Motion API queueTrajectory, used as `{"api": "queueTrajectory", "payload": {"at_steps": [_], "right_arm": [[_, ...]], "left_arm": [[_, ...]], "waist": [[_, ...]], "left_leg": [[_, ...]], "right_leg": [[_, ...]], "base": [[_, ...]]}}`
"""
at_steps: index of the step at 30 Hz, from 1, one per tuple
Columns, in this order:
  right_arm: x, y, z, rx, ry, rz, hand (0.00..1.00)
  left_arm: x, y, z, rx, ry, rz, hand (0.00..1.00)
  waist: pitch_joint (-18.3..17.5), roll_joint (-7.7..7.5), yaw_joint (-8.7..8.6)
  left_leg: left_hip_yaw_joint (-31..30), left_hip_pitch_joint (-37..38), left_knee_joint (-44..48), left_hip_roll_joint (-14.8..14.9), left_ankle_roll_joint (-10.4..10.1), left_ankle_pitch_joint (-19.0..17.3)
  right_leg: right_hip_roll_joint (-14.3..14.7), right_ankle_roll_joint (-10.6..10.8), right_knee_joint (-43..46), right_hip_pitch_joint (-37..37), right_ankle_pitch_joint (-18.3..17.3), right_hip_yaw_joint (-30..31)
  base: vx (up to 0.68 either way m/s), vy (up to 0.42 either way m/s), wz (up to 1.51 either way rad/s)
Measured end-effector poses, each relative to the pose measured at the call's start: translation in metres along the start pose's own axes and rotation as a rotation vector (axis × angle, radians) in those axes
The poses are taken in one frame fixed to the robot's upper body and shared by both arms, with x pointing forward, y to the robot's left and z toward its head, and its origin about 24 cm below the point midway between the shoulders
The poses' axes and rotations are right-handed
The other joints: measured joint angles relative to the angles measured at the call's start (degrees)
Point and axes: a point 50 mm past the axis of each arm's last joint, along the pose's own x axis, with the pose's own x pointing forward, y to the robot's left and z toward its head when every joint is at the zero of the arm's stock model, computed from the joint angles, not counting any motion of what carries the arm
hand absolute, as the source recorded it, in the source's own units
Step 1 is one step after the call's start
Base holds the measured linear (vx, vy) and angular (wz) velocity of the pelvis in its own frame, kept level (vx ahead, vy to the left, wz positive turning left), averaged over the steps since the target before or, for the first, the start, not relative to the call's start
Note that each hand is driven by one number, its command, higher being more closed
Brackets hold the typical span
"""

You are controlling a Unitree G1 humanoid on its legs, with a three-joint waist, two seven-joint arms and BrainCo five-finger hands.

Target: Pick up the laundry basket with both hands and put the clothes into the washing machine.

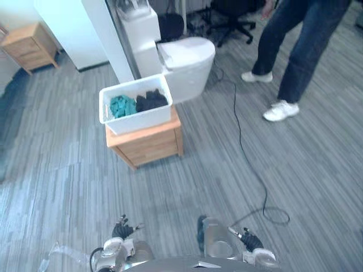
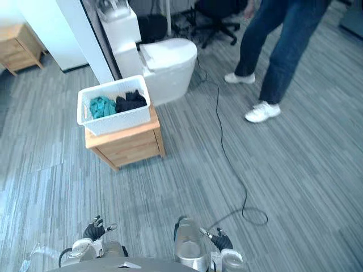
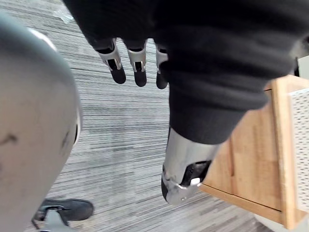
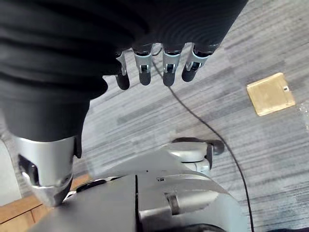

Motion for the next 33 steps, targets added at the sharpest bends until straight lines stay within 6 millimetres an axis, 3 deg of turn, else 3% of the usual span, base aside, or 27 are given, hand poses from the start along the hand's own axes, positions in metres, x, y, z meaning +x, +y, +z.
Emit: {"api": "queueTrajectory", "payload": {"at_steps": [2,4,7,8,10,12,13,14,15,16,17,19,20,21,22,24,25,27,29,30,31,32,33], "right_arm": [[-0.003,-0.004,-0.010,0.021,0.028,-0.016,0.00],[-0.005,-0.006,-0.017,0.044,0.049,-0.029,0.00],[-0.004,-0.009,-0.014,0.068,0.039,-0.044,0.00],[-0.004,-0.010,-0.014,0.070,0.038,-0.047,0.00],[-0.005,-0.012,-0.015,0.078,0.038,-0.057,0.00],[-0.005,-0.016,-0.015,0.044,0.038,-0.063,0.00],[-0.005,-0.018,-0.014,0.015,0.037,-0.061,0.00],[-0.005,-0.019,-0.013,0.005,0.036,-0.061,0.00],[-0.005,-0.015,-0.013,-0.013,0.036,-0.045,0.00],[-0.004,-0.009,-0.013,-0.022,0.036,-0.024,0.00],[-0.004,-0.003,-0.015,-0.010,0.039,-0.012,0.00],[-0.005,-0.001,-0.016,-0.007,0.043,-0.009,0.00],[-0.005,-0.001,-0.017,-0.006,0.046,-0.009,0.00],[-0.005,-0.005,-0.017,0.000,0.048,-0.019,0.00],[-0.005,-0.007,-0.015,0.014,0.040,-0.028,0.00],[-0.002,-0.002,-0.006,0.027,0.012,-0.019,0.00],[-0.001,0.002,-0.004,0.023,0.007,-0.009,0.00],[0.002,0.004,0.009,-0.030,-0.027,0.011,0.00],[0.003,0.006,0.018,-0.055,-0.062,0.022,0.00],[0.003,0.008,0.023,-0.061,-0.082,0.028,0.00],[0.003,0.011,0.028,-0.072,-0.102,0.037,0.00],[0.003,0.012,0.029,-0.075,-0.111,0.043,0.00],[0.003,0.017,0.029,-0.083,-0.112,0.056,0.00]], "left_arm": [[0.000,0.000,-0.001,-0.007,0.001,0.002,0.00],[0.000,0.000,0.000,-0.008,0.000,0.002,0.00],[0.000,-0.001,0.001,0.008,-0.002,-0.005,0.00],[0.000,-0.002,0.000,0.009,-0.001,-0.006,0.00],[-0.001,-0.001,-0.003,0.012,0.011,-0.003,0.00],[-0.003,0.001,-0.010,0.010,0.031,0.005,0.00],[-0.003,0.002,-0.011,0.010,0.038,0.007,0.00],[-0.003,0.003,-0.011,0.009,0.035,0.011,0.00],[-0.003,0.006,-0.010,0.013,0.030,0.018,0.00],[-0.002,0.011,-0.008,0.021,0.027,0.028,0.00],[-0.002,0.014,-0.007,0.024,0.024,0.034,0.00],[-0.002,0.017,-0.005,0.030,0.015,0.038,0.00],[-0.002,0.016,-0.004,0.033,0.012,0.034,0.00],[-0.002,0.013,-0.005,0.038,0.020,0.026,0.00],[-0.002,0.013,-0.007,0.037,0.026,0.025,0.00],[-0.003,0.013,-0.011,0.076,0.049,0.013,0.00],[-0.003,0.013,-0.012,0.081,0.051,0.010,0.00],[-0.003,0.012,-0.011,0.115,0.048,-0.005,0.00],[-0.003,0.010,-0.011,0.119,0.049,-0.009,0.00],[-0.003,0.010,-0.011,0.120,0.048,-0.011,0.00],[-0.001,0.008,-0.007,0.125,0.036,-0.017,0.00],[-0.001,0.007,-0.005,0.131,0.031,-0.021,0.00],[0.000,0.010,-0.003,0.142,0.024,-0.016,0.00]], "waist": [[-0.15,0.16,0.02],[-0.26,0.34,0.05],[-0.26,0.32,0.38],[-0.26,0.33,0.35],[-0.40,0.60,0.26],[-0.94,1.50,0.33],[-1.40,2.34,0.54],[-1.43,1.68,0.98],[-1.64,0.46,1.69],[-2.11,-0.23,1.65],[-3.06,-1.92,1.40],[-3.35,-2.31,1.27],[-3.64,-2.59,1.30],[-4.13,-2.42,1.31],[-4.22,-2.11,1.18],[-4.35,-1.62,0.61],[-4.30,-1.70,0.72],[-3.71,-0.86,0.91],[-3.37,-0.43,0.66],[-2.88,0.40,0.20],[-2.49,0.31,-0.45],[-2.32,0.00,-0.62],[-2.35,-1.65,-0.81]], "left_leg": [[4.97,-1.13,-1.17,0.78,0.93,-0.73],[8.32,-2.91,-7.57,0.36,0.21,-1.27],[8.63,-3.49,-31.89,-6.35,-1.22,-0.94],[7.95,-3.50,-36.12,-7.81,-1.92,-0.35],[2.68,-3.48,-49.07,-11.85,-2.93,2.91],[-0.85,-3.49,-51.97,-11.21,-3.20,3.50],[-1.35,-2.94,-50.91,-10.91,-2.35,7.27],[-0.87,-2.69,-49.70,-11.35,-1.68,7.85],[0.22,-2.92,-47.19,-12.24,-0.59,6.80],[0.59,-4.03,-44.62,-13.19,0.29,4.48],[1.22,-5.26,-42.36,-14.05,0.92,2.62],[1.14,-6.58,-39.62,-15.22,1.89,0.48],[1.10,-7.23,-36.72,-16.85,3.12,-2.11],[1.42,-7.04,-35.73,-18.72,4.42,-4.17],[1.65,-6.64,-35.67,-19.40,4.50,-4.50],[2.68,-2.47,-36.73,-20.59,6.00,-5.47],[3.08,-1.09,-37.43,-20.56,6.19,-5.62],[4.48,4.25,-42.06,-19.87,5.87,-5.40],[5.85,6.36,-43.69,-18.25,5.19,-4.99],[6.20,6.92,-44.42,-16.79,4.56,-4.61],[6.37,7.29,-45.21,-15.77,3.65,-4.06],[6.56,7.57,-45.60,-15.49,3.18,-3.89],[7.04,8.32,-46.15,-16.01,1.33,-3.82]], "right_leg": [[-0.29,0.37,-4.41,4.51,0.49,-1.49],[-0.45,0.35,-7.57,7.05,1.28,-2.80],[-2.43,2.05,-8.29,7.55,1.23,-3.90],[-2.95,2.46,-8.22,7.62,0.98,-3.92],[-4.54,4.35,-7.94,8.48,-0.61,-3.86],[-4.25,6.34,-6.71,9.03,-2.68,-2.71],[-4.47,7.87,-4.88,9.11,-4.30,-1.09],[-4.85,8.21,-4.98,9.52,-4.64,0.08],[-5.61,8.33,-6.43,10.50,-4.81,2.37],[-6.38,8.47,-8.10,11.13,-4.97,4.21],[-7.38,9.11,-9.44,11.22,-5.37,5.35],[-8.84,9.99,-10.40,11.57,-5.93,5.77],[-10.95,11.11,-9.97,11.66,-6.57,5.73],[-12.80,12.54,-4.86,10.17,-6.45,6.80],[-13.50,12.14,0.02,7.73,-6.12,8.20],[-14.52,8.04,18.65,-0.06,-1.46,11.70],[-14.44,7.75,22.01,-1.38,-1.20,11.48],[-12.50,7.09,26.76,-5.06,-7.27,5.87],[-9.70,6.63,23.39,-6.86,-9.85,1.15],[-7.18,6.59,18.40,-8.46,-10.05,-1.07],[-5.24,6.09,12.17,-9.84,-8.94,-1.41],[-4.62,5.78,8.46,-10.28,-7.37,-1.23],[-4.08,4.70,0.15,-10.20,1.00,0.70]], "base": [[0.22,-0.111,0.32],[0.24,-0.034,0.36],[0.22,0.074,0.22],[0.18,0.152,0.18],[0.19,0.196,0.14],[0.22,0.293,-0.16],[0.25,0.336,-0.39],[0.24,0.309,-0.59],[0.24,0.272,-0.51],[0.32,0.347,-0.38],[0.29,0.291,-0.06],[0.18,0.180,0.09],[0.28,0.249,0.11],[0.34,0.296,0.08],[0.36,0.282,0.08],[0.31,0.201,0.02],[0.29,0.103,-0.20],[0.26,0.037,-0.43],[0.22,-0.051,-0.44],[0.25,-0.150,-0.29],[0.20,-0.167,-0.21],[0.21,-0.213,-0.15],[0.19,-0.185,-0.22]]}}
